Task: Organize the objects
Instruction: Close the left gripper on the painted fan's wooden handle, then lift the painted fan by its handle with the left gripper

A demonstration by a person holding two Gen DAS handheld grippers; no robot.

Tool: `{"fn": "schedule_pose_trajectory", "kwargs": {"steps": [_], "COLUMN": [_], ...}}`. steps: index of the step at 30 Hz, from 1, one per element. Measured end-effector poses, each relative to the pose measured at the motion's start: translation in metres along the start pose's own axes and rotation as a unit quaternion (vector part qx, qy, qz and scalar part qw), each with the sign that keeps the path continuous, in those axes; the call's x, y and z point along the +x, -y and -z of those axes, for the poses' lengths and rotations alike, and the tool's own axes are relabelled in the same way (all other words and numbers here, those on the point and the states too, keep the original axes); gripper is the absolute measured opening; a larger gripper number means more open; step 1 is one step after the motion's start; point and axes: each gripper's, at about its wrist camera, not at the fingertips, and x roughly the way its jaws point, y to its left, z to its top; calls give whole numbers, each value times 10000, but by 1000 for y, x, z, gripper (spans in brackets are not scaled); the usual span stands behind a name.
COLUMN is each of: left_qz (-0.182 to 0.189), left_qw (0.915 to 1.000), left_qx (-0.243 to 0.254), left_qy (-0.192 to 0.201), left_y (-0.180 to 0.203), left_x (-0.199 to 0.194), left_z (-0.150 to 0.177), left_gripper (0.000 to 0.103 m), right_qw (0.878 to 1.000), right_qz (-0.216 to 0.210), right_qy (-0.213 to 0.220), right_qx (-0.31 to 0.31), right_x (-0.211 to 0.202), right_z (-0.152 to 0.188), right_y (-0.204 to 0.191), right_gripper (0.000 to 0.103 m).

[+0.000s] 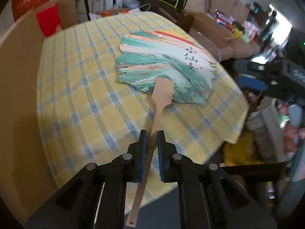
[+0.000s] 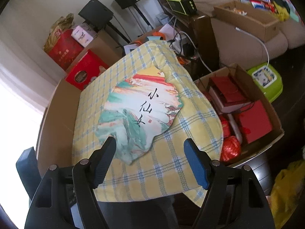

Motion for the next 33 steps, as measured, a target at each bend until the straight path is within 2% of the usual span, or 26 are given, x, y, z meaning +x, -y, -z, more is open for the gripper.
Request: {"fn": "schedule_pose_trajectory", "kwargs": {"steps": [2, 6, 11, 13, 20, 26, 28, 31, 33], "left_qz": [269, 502, 714, 734, 706, 594, 581, 665, 517], "left_qw": [9996, 9985, 9972, 9971, 9973, 9982, 9982, 9974, 9985], "left_qx": [-119, -194, -200, -206, -210, -114, -139, -251, -176], "left_qy": [-36, -44, -33, -30, -21, 3, -7, -104, -87], "left_y": [0, 3, 7, 11, 10, 10, 10, 8, 11], "left_x": [-4, -11, -17, -19, -20, -19, -16, -8, -3], "left_z": [1, 3, 3, 3, 3, 5, 6, 9, 11], "left_gripper": [8, 8, 7, 7, 7, 7, 9, 14, 14], "right_qw": [9999, 9985, 9957, 9937, 9859, 9880, 9872, 9894, 9912], "right_qz": [-119, -376, -629, -795, -1264, -1256, -1341, -1255, -1204], "right_qy": [-60, -249, -376, -406, -444, -287, -256, -207, -186], "right_qx": [108, 321, 565, 673, 1000, 847, 825, 693, 521], "right_x": [4, 14, 24, 29, 42, 35, 32, 27, 24], "right_z": [0, 3, 8, 8, 3, 3, 2, 3, 3], "right_y": [3, 8, 13, 15, 22, 18, 16, 10, 2], "right_gripper": [73, 58, 54, 46, 36, 16, 13, 12, 12]}}
